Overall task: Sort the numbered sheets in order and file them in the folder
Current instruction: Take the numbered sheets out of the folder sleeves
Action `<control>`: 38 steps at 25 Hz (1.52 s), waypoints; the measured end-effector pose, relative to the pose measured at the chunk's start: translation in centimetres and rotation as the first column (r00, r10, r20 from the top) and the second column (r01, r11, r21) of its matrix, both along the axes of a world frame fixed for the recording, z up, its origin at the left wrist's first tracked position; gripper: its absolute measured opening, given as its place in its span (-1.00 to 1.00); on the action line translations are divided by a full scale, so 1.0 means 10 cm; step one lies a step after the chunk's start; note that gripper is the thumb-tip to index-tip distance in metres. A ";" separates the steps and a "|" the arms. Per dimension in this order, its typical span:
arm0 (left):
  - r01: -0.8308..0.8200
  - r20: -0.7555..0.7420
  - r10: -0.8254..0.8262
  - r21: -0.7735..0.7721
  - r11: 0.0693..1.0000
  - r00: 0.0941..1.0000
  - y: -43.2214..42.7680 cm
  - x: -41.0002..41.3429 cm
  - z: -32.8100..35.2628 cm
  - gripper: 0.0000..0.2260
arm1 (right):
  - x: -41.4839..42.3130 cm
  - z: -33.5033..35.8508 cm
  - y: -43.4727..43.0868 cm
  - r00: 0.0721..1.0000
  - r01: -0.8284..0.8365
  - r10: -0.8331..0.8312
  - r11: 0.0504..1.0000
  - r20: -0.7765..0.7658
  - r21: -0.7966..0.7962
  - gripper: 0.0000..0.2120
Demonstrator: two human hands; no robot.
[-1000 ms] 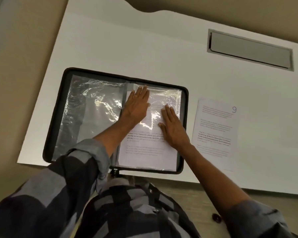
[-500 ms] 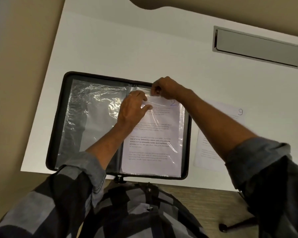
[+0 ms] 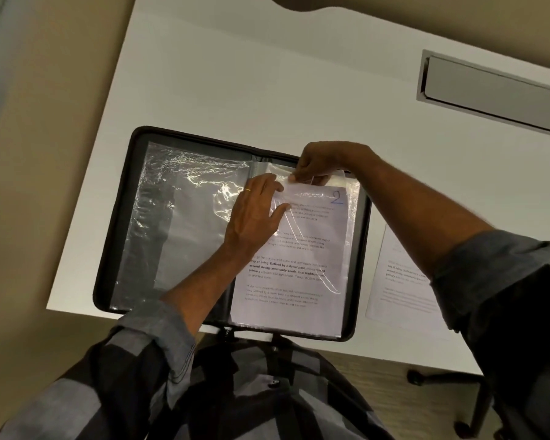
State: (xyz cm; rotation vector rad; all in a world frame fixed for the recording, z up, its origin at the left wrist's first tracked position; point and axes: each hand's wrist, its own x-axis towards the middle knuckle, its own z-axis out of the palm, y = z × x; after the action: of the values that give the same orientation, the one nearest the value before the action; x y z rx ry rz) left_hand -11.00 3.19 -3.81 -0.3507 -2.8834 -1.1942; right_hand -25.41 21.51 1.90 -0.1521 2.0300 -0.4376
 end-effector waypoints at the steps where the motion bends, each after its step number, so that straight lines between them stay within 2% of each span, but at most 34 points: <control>1: 0.000 0.001 0.000 -0.007 1.000 1.000 -0.01 0.00 -0.02 -0.71 | -0.01 -0.01 0.01 0.999 -0.015 0.015 1.000 0.034 0.013 -0.71; 4: -0.001 -0.029 0.000 -0.030 1.000 1.000 -0.02 -0.04 -0.08 -0.78 | -0.03 -0.07 0.00 0.991 -0.040 0.037 0.999 0.129 0.023 -0.76; 6: 0.000 -0.048 -0.001 -0.027 1.000 0.999 -0.05 -0.08 -0.07 -0.82 | -0.04 -0.09 0.00 0.992 -0.074 0.072 0.997 0.106 0.018 -0.84; 8: 0.020 -0.061 -0.021 -0.012 1.000 0.998 -0.07 -0.13 -0.02 -0.82 | -0.10 -0.05 0.04 0.993 -0.113 0.113 0.993 -0.014 0.031 -0.86; 11: 0.006 -0.050 -0.005 0.023 1.000 0.999 -0.09 -0.32 0.10 -0.70 | -0.29 0.09 0.14 0.960 -0.076 0.092 0.995 -0.264 0.071 -0.73; 14: -0.105 0.082 0.099 0.067 0.992 0.992 -0.15 -0.73 0.15 -0.50 | -0.51 0.20 0.28 0.894 0.027 -0.020 1.000 -0.448 0.008 -0.72; 16: -0.161 0.303 0.118 0.124 0.979 0.946 -0.19 -1.00 0.20 -0.35 | -0.62 0.24 0.36 0.865 0.050 -0.074 0.997 -0.496 -0.060 -0.73; 18: -0.131 0.477 0.044 0.150 0.980 0.878 -0.22 -1.24 0.25 -0.25 | -0.68 0.24 0.38 0.848 0.061 -0.108 0.992 -0.519 -0.107 -0.74; 20: -0.069 0.555 -0.034 0.165 0.984 0.831 -0.25 -1.39 0.24 -0.26 | -0.71 0.22 0.39 0.835 0.089 -0.142 0.988 -0.532 -0.125 -0.76; 22: -0.040 0.565 -0.071 0.182 0.982 0.822 -0.27 -1.48 0.19 -0.36 | -0.71 0.17 0.45 0.825 0.133 -0.174 0.984 -0.537 -0.114 -0.77; 24: -0.091 0.566 -0.077 0.263 0.960 0.821 -0.28 -1.52 0.14 -0.43 | -0.66 0.14 0.57 0.802 0.194 -0.230 0.973 -0.551 -0.124 -0.70; 25: -0.146 0.567 -0.062 0.315 0.938 0.821 -0.28 -1.54 0.13 -0.46 | -0.59 0.10 0.63 0.754 0.248 -0.299 0.954 -0.585 -0.167 -0.61; 26: -0.200 0.560 -0.034 0.350 0.915 0.828 -0.28 -1.56 0.12 -0.50 | -0.49 0.04 0.70 0.666 0.343 -0.422 0.905 -0.615 -0.251 -0.51; 27: -0.249 0.550 0.005 0.370 0.895 0.835 -0.28 -1.58 0.10 -0.54 | -0.36 -0.04 0.77 0.542 0.475 -0.587 0.804 -0.601 -0.358 -0.43; 28: -0.285 0.543 0.036 0.383 0.879 0.839 -0.28 -1.61 0.09 -0.58 | -0.22 -0.12 0.82 0.416 0.610 -0.748 0.651 -0.517 -0.451 -0.38; 29: -0.313 0.542 0.056 0.395 0.864 0.838 -0.28 -1.63 0.08 -0.62 | -0.07 -0.18 0.84 0.328 0.724 -0.864 0.489 -0.381 -0.486 -0.38; 30: -0.332 0.547 0.066 0.403 0.853 0.834 -0.28 -1.64 0.08 -0.64 | 0.07 -0.25 0.85 0.298 0.790 -0.924 0.380 -0.240 -0.481 -0.42; 31: -0.348 0.555 0.073 0.409 0.844 0.828 -0.28 -1.66 0.08 -0.66 | 0.19 -0.33 0.86 0.324 0.814 -0.936 0.349 -0.136 -0.464 -0.50; 33: -0.380 0.567 0.094 0.410 0.829 0.818 -0.26 -1.68 0.08 -0.68 | 0.37 -0.40 0.86 0.384 0.805 -0.921 0.369 -0.066 -0.465 -0.67; 35: -0.396 0.584 0.104 0.398 0.828 0.805 -0.23 -1.68 0.08 -0.69 | 0.41 -0.40 0.85 0.351 0.793 -0.934 0.337 -0.072 -0.508 -0.73; 38: -0.302 0.588 0.080 0.291 0.908 0.805 -0.15 -1.63 0.07 -0.64 | 0.29 -0.29 0.87 0.278 0.754 -0.957 0.268 -0.079 -0.599 -0.75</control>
State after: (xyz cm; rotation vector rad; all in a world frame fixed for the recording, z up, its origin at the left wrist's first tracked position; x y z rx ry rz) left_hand -27.32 1.66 -3.07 0.3733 -2.8981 -2.0419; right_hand -22.53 30.17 -1.04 0.7915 2.2311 -1.7932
